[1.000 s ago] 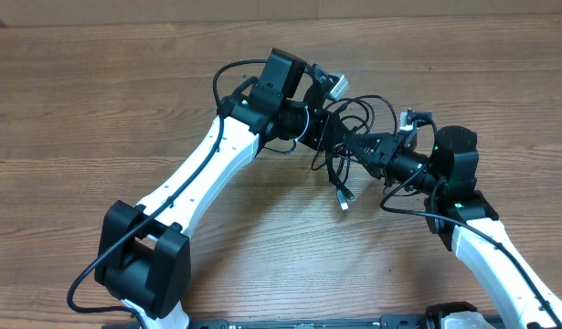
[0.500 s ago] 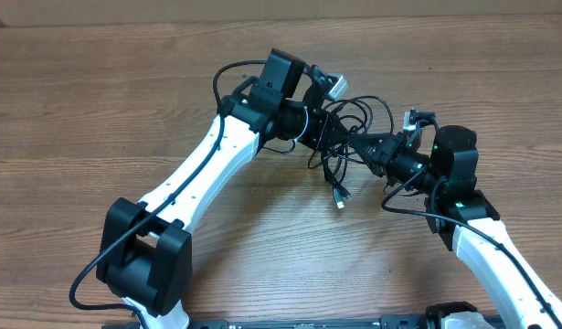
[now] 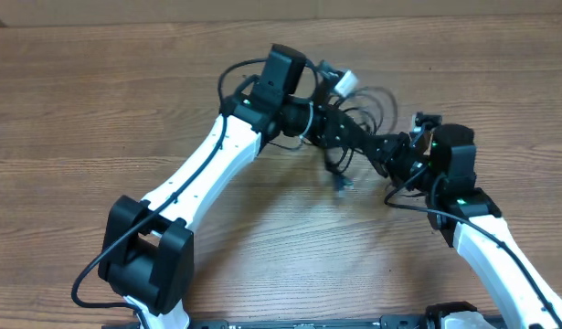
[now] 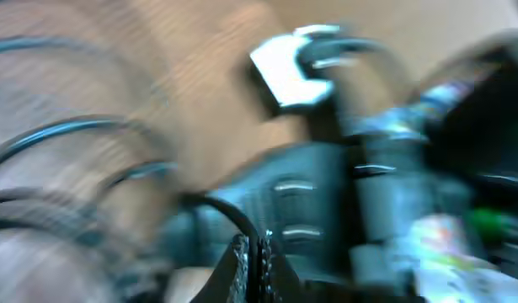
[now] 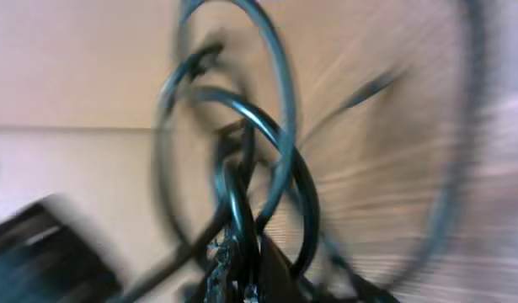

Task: Untangle cables

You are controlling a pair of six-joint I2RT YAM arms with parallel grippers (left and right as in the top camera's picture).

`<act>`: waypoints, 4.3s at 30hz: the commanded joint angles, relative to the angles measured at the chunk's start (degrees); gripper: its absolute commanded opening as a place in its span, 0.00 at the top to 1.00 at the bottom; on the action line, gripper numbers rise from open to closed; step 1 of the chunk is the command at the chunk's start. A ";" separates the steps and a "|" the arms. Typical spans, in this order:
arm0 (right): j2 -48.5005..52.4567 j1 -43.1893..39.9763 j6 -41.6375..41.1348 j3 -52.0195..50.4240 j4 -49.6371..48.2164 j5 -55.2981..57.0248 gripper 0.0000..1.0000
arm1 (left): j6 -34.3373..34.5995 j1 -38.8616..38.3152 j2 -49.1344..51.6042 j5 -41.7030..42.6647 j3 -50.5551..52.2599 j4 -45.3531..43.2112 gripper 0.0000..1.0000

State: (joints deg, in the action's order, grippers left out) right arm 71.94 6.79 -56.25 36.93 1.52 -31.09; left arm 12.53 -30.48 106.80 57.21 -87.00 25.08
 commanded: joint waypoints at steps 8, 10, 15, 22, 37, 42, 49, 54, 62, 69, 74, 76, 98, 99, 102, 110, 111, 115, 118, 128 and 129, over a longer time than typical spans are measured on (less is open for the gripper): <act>1.18 0.28 1.29 -1.29 0.96 4.50 0.96 | 1.88 -1.68 -2.58 14.82 -2.21 -3.52 0.96; 1.18 0.28 1.51 -1.29 0.96 4.52 0.96 | 1.88 -1.66 -2.58 14.82 -2.21 -3.50 0.96; 1.18 0.28 2.78 -1.29 1.66 4.70 0.96 | 2.14 -1.40 -2.58 14.88 -2.21 -4.76 0.96; 1.18 0.26 4.48 -1.29 5.16 7.43 0.96 | 3.87 3.08 -2.58 18.36 -2.21 -7.80 0.96; 1.18 0.22 4.46 -1.29 5.44 8.00 0.00 | 5.92 9.44 -2.58 19.32 -2.21 -7.80 0.96; 1.16 0.22 4.44 -1.27 0.70 4.79 0.00 | 5.70 11.06 -2.58 19.34 -2.21 -7.74 0.96; 1.14 -2.58 3.98 -1.27 -12.68 -7.96 0.00 | 9.75 15.06 -2.58 22.40 -2.23 -7.85 0.96; 1.16 -6.88 3.82 -1.27 -14.69 -10.62 0.00 | 32.46 17.03 -2.58 28.39 -2.23 -19.43 0.96; 1.16 -9.07 3.82 -1.27 -14.47 -14.05 0.00 | 68.96 19.10 -2.58 27.71 -2.21 -23.58 0.96; 1.16 -9.07 3.82 -1.27 -14.23 -14.21 0.00 | 80.56 19.37 -2.58 27.93 -2.21 -24.44 0.96; 1.16 -9.07 3.82 -1.27 -13.99 -14.21 0.00 | 82.34 20.50 -2.56 19.26 -2.19 -25.35 0.96; 1.16 -9.07 3.82 -1.27 -13.38 -14.21 0.00 | 71.65 20.33 -2.56 12.48 -2.19 -22.10 0.96; 1.16 -9.05 4.04 -1.27 -12.57 -13.55 0.00 | 42.69 21.35 -2.56 -38.95 -31.21 51.06 0.96; 1.16 -9.07 4.07 -1.27 -12.55 -13.55 0.00 | 42.71 21.31 -2.58 -39.17 -32.54 51.25 0.96; 1.16 -9.05 4.09 -1.27 -12.33 -13.55 0.00 | 42.73 21.29 -2.58 -39.15 -34.23 51.28 0.96; 1.16 -9.07 4.28 -1.27 -11.69 -13.33 0.00 | 42.69 21.29 -2.58 -41.22 -34.32 51.41 0.53; 1.16 -9.07 4.28 -1.27 -11.69 -13.33 0.00 | 42.69 21.29 -2.58 -41.51 -34.32 51.43 0.39; 1.16 -9.05 4.28 -1.27 -11.67 -13.35 0.00 | 42.16 21.29 -2.58 -43.63 -34.29 52.28 0.00; 1.16 -9.05 4.28 -1.27 -11.67 -13.33 0.00 | 41.44 21.29 -2.56 -49.27 -34.29 54.45 0.00; 1.16 -9.05 4.26 -1.27 -11.56 -12.50 0.00 | 41.44 21.29 -1.33 -70.90 -29.77 60.70 0.00; 1.16 -9.05 4.28 -1.29 -11.47 -12.50 0.00 | 41.44 21.29 -0.70 -71.14 -27.32 59.93 0.00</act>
State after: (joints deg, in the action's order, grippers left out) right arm 73.14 -1.91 -52.47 35.88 -10.22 -44.31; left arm 55.02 -9.02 105.65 -7.51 -118.21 85.78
